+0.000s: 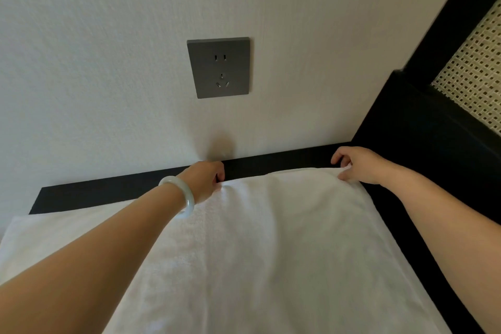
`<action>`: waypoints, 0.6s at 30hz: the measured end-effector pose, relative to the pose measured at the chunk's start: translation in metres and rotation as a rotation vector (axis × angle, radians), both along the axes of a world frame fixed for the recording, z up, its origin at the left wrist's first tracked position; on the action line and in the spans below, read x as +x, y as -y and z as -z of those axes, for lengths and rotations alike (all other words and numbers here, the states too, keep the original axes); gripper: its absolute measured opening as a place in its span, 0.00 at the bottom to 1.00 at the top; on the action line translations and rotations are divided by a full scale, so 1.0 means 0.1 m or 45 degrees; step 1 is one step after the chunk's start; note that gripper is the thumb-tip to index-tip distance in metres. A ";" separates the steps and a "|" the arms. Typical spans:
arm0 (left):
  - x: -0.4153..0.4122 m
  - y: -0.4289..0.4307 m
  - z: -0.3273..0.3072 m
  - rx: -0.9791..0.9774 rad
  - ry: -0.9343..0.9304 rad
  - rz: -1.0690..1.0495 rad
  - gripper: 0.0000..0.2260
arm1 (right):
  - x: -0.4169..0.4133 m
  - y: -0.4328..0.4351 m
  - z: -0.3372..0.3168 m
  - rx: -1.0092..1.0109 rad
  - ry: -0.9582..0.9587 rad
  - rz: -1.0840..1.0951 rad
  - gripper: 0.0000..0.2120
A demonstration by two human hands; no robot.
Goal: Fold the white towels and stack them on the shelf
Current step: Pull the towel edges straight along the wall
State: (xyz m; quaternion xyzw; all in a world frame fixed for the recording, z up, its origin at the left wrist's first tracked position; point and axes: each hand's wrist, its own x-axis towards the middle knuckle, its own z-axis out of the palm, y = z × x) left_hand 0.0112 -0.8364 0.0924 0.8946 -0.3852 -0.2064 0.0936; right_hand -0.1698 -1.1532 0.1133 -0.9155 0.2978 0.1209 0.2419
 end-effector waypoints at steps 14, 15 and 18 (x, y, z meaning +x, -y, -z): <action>-0.04 0.01 0.18 0.027 0.450 0.065 0.11 | 0.09 -0.03 0.12 -0.073 0.428 0.581 0.04; -0.06 0.01 0.19 0.028 0.447 0.034 0.12 | 0.08 -0.06 0.17 -0.095 0.449 0.611 0.04; -0.15 -0.03 0.17 0.086 0.569 -0.019 0.15 | 0.02 -0.26 0.28 -0.319 0.419 0.476 0.13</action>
